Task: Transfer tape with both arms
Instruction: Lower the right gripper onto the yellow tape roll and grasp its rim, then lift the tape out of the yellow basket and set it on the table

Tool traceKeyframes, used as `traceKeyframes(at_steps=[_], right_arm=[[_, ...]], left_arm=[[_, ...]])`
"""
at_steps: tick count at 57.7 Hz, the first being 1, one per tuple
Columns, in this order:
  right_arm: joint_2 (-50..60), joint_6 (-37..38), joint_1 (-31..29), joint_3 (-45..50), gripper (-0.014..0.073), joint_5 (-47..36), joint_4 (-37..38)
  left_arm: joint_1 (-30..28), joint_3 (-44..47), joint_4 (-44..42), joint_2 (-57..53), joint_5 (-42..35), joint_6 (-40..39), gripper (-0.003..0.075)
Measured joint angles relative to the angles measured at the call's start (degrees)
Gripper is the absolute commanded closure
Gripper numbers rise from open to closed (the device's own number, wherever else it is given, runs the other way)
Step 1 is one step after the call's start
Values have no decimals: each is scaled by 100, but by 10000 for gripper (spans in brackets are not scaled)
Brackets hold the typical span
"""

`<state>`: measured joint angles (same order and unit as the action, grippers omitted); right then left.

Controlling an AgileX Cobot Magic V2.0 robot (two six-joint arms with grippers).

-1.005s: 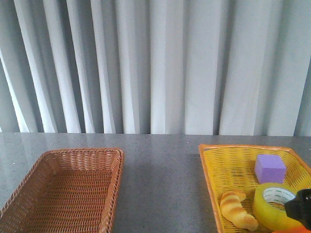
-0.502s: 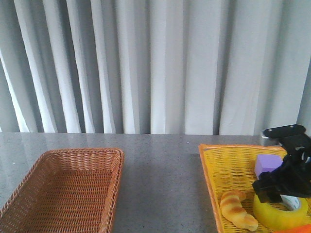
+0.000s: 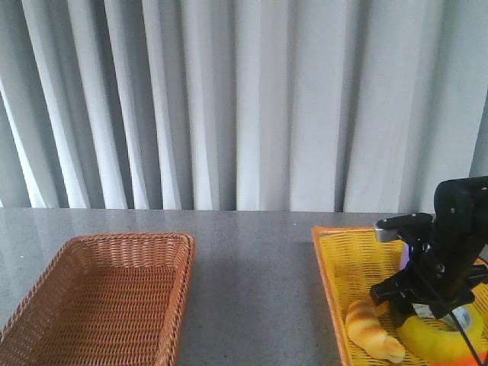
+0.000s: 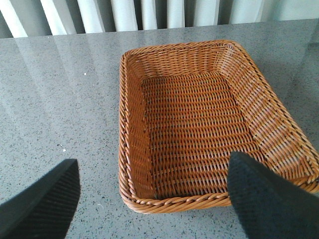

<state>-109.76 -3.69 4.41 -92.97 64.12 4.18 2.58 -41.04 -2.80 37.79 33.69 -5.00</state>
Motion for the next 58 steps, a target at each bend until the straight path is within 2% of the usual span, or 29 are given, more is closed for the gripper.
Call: traceKeyframes(at_steps=[9,25,43,58], right_arm=[[-358,0,0,-289,231,190,0],[-535,0,0,-361,417,253,0],[-538,-51,0,-586,417,571,-12],[-125,-207,0,-1038,417,727,-61]], left_arm=[[0,0,0,0,0,0,129],[0,0,0,0,0,0,129],[0,0,0,0,0,0,129],[0,0,0,0,0,0,129]])
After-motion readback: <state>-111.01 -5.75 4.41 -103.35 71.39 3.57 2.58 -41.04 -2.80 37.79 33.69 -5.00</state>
